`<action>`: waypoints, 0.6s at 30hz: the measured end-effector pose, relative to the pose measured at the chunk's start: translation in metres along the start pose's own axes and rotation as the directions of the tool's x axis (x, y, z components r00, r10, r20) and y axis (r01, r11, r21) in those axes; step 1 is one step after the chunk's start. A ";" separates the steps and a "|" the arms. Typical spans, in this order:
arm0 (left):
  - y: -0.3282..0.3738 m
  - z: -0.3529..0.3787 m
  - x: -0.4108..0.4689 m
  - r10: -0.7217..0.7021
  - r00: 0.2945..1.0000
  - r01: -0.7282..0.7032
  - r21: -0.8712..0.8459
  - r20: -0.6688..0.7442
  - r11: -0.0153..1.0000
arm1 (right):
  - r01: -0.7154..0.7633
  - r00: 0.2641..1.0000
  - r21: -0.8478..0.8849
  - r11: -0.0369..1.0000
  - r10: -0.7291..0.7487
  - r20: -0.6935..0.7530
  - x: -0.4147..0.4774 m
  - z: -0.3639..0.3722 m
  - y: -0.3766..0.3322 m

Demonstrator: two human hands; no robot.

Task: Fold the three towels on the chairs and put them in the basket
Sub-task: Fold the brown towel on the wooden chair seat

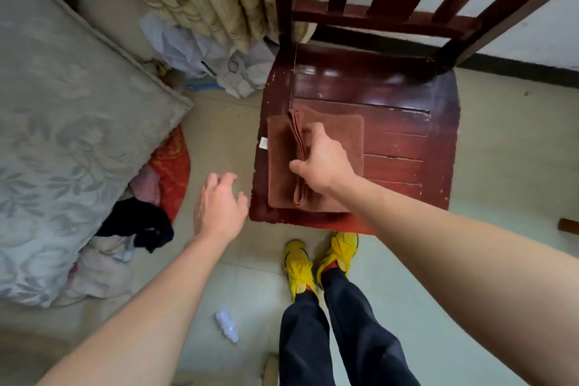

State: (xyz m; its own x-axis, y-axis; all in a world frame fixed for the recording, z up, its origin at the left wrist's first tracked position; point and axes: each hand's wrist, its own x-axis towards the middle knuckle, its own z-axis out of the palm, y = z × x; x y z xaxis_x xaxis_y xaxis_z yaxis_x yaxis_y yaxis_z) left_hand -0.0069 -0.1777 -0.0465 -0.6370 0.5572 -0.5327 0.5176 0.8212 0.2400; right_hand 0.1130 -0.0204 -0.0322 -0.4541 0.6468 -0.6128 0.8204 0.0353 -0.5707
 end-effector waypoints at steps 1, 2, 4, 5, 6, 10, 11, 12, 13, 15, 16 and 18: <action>-0.004 0.000 -0.001 -0.007 1.000 0.007 -0.006 -0.001 1.000 | -0.004 1.000 -0.042 0.999 0.005 0.009 0.003 0.009 -0.001; -0.010 0.001 -0.001 -0.016 1.000 0.016 -0.014 -0.003 1.000 | -0.001 1.000 -0.075 0.997 0.002 0.019 0.006 0.019 -0.002; -0.015 0.002 0.000 -0.025 1.000 0.025 -0.033 -0.008 0.999 | 0.023 0.999 -0.080 0.997 -0.019 0.044 0.011 0.030 0.000; -0.017 0.002 0.001 -0.033 0.999 0.033 -0.048 -0.010 0.998 | 0.049 0.996 -0.071 0.996 -0.043 0.082 0.013 0.035 0.000; -0.018 0.002 0.002 -0.038 0.999 0.037 -0.060 -0.018 0.998 | 0.075 0.990 -0.060 0.995 -0.067 0.127 0.015 0.038 0.002; -0.007 -0.002 0.007 -0.008 0.998 0.001 -0.105 -0.066 0.995 | 0.062 0.995 0.100 0.993 -0.070 0.077 0.017 0.028 0.019; 0.001 -0.004 0.010 0.014 0.996 -0.023 -0.117 -0.085 0.993 | 0.033 0.999 0.155 0.987 -0.027 -0.037 0.018 0.019 0.026; 0.009 -0.004 0.012 0.037 0.994 -0.049 -0.123 -0.102 0.991 | -0.017 0.990 0.231 0.973 0.049 -0.135 0.019 0.011 0.033; 0.020 -0.005 0.016 0.062 0.991 -0.078 -0.130 -0.119 0.988 | -0.078 0.972 0.328 0.941 0.145 -0.185 0.022 0.001 0.039; 0.045 -0.002 0.023 0.143 0.983 -0.160 -0.147 -0.119 0.976 | -0.220 0.948 0.521 0.824 0.307 -0.086 0.027 -0.015 0.047; 0.059 0.000 0.026 0.206 0.974 -0.220 -0.165 -0.099 0.961 | -0.278 0.942 0.570 0.773 0.336 0.004 0.030 -0.021 0.050; 0.084 0.007 0.037 0.329 0.944 -0.326 -0.192 -0.017 0.926 | -0.342 0.934 0.593 0.729 0.336 0.125 0.037 -0.030 0.052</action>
State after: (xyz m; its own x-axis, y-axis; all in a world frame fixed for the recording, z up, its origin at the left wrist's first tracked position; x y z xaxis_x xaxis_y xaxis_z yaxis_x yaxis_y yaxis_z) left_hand 0.0170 -0.0895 -0.0515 -0.4409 0.7981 -0.4107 0.5771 0.6025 0.5513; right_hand 0.1497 0.0287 -0.0681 -0.1917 0.5206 -0.8320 0.5472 -0.6471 -0.5309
